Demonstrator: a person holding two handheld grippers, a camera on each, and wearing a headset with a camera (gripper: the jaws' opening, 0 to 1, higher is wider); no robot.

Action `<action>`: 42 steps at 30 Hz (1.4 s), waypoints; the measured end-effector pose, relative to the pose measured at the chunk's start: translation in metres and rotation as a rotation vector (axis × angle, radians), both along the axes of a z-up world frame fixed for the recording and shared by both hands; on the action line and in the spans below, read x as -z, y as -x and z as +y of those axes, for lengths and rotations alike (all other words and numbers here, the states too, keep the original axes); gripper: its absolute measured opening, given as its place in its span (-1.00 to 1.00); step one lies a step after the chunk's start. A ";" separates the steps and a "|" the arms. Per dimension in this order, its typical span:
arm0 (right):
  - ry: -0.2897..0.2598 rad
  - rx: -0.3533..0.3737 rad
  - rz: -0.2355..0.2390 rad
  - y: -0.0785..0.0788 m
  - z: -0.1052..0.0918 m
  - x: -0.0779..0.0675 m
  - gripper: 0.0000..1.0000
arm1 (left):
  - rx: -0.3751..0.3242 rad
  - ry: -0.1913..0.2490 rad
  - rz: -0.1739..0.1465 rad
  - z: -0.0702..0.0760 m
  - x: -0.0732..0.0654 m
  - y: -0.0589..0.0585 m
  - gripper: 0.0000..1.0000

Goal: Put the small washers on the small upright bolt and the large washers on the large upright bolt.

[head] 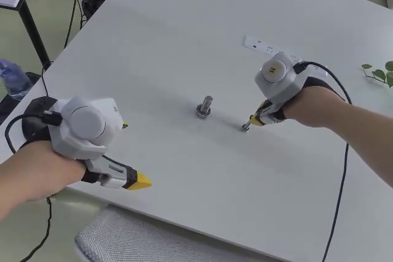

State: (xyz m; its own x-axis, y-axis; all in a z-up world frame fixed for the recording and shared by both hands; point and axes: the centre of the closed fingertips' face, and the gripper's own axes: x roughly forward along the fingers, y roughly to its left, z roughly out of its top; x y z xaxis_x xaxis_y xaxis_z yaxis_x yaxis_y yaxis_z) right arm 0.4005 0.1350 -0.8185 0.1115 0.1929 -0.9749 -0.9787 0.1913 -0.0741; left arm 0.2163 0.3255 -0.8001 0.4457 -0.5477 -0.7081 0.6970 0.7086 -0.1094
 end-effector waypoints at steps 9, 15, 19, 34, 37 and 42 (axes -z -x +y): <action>0.010 -0.007 0.007 0.000 -0.001 0.010 -0.74 | 0.000 -0.001 0.011 0.001 0.004 0.001 0.59; 0.014 -0.008 0.012 0.000 -0.001 0.017 -0.74 | -0.003 -0.004 0.014 0.005 0.004 -0.003 0.59; 0.016 -0.010 0.013 -0.003 0.000 0.024 -0.74 | -0.003 -0.004 0.016 0.007 0.005 -0.003 0.59; 0.024 -0.010 0.024 0.002 0.001 0.037 -0.74 | -0.017 -0.008 0.027 0.013 0.008 -0.001 0.59; 0.025 -0.009 0.025 0.002 0.001 0.038 -0.74 | -0.015 -0.010 0.030 0.013 0.009 -0.001 0.58; 0.026 -0.008 0.029 0.004 0.000 0.039 -0.74 | -0.014 -0.008 0.033 0.012 0.009 -0.001 0.57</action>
